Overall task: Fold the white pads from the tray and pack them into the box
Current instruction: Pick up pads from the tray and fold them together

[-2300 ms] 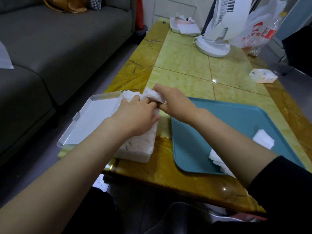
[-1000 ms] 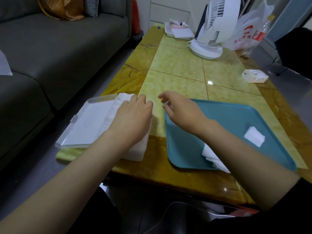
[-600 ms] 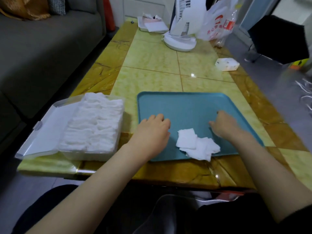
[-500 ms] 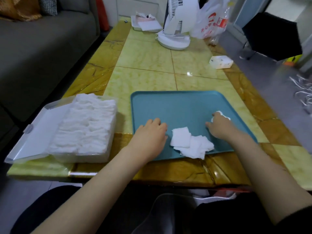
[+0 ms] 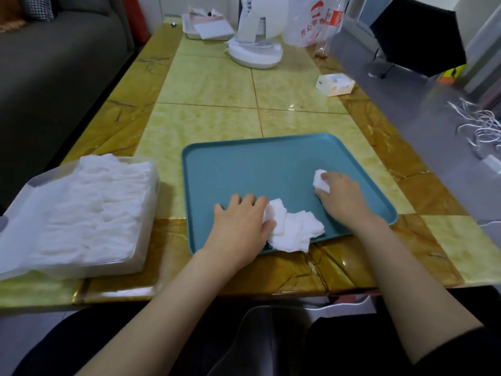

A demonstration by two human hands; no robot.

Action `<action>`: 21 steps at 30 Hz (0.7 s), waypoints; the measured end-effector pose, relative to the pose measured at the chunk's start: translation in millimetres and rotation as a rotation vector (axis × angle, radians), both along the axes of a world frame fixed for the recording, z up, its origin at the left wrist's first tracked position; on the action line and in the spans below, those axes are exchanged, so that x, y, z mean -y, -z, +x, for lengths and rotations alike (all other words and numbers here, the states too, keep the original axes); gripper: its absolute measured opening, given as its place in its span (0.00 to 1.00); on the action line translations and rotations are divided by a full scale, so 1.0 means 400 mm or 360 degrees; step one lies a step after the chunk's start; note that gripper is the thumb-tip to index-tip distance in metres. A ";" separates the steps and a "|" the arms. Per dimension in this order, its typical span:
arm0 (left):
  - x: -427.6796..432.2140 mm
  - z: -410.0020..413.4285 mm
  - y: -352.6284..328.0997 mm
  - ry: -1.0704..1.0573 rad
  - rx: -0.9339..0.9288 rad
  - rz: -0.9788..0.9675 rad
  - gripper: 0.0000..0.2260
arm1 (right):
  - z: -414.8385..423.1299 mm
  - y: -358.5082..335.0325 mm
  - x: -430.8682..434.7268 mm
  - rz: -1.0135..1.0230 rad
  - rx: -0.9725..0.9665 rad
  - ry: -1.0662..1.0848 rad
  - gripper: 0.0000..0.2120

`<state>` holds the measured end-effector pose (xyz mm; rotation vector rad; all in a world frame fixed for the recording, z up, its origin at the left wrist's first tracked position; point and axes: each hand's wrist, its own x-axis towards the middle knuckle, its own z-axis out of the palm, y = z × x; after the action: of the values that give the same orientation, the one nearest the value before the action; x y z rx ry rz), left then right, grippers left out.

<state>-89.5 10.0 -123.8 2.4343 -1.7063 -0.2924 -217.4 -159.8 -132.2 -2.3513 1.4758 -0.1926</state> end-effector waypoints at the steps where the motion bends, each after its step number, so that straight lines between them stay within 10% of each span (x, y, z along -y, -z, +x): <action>1: 0.004 0.000 0.000 0.0001 0.0002 -0.0009 0.18 | 0.002 -0.003 0.002 0.0004 0.0038 -0.0021 0.21; 7: 0.023 -0.003 -0.003 -0.0023 -0.0058 -0.0056 0.19 | 0.019 -0.034 -0.022 0.0143 0.0188 -0.0223 0.13; 13: 0.033 -0.002 -0.002 -0.0061 -0.0049 0.0000 0.21 | 0.024 -0.023 -0.030 0.0293 0.0342 -0.0013 0.28; 17: 0.035 0.007 -0.007 -0.0104 -0.0247 -0.0020 0.18 | 0.034 -0.036 -0.042 0.0126 0.0336 -0.0067 0.07; 21: 0.036 0.011 -0.012 -0.0110 -0.0408 -0.0115 0.13 | 0.053 -0.060 -0.066 -0.0063 0.0570 -0.0156 0.12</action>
<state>-85.1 -4.4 -119.0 2.2843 -1.4956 -0.5011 -196.1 -133.4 -108.4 -2.2636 1.1926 -0.5883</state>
